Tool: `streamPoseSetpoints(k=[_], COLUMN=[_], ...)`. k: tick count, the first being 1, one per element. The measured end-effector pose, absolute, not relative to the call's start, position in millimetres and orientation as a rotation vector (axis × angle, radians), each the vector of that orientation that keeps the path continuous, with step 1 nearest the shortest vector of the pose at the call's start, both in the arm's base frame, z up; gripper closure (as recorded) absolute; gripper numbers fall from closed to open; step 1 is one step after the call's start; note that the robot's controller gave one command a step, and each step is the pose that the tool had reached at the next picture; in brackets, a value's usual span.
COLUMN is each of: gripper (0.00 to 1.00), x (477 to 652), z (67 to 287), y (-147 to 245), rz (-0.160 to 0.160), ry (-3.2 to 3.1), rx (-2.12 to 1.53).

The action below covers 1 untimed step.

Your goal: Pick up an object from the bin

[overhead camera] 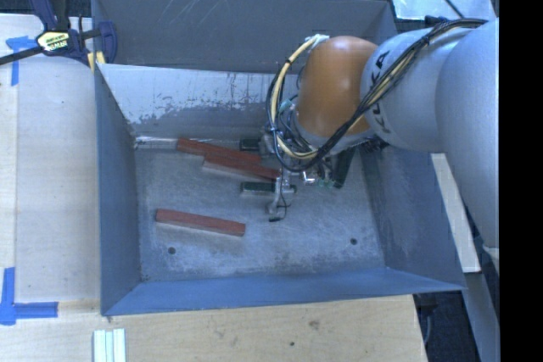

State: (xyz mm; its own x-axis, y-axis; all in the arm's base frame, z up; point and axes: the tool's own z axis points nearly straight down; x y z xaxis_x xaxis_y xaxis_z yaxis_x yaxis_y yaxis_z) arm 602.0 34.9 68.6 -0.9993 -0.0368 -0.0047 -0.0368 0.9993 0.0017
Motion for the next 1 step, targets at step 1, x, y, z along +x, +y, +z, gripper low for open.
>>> streamPoseSetpoints(k=[1], gripper=[1.00], x=[602.0], z=[70.9], y=[38.8], rz=[0.001], ry=[3.136], rx=[-0.038])
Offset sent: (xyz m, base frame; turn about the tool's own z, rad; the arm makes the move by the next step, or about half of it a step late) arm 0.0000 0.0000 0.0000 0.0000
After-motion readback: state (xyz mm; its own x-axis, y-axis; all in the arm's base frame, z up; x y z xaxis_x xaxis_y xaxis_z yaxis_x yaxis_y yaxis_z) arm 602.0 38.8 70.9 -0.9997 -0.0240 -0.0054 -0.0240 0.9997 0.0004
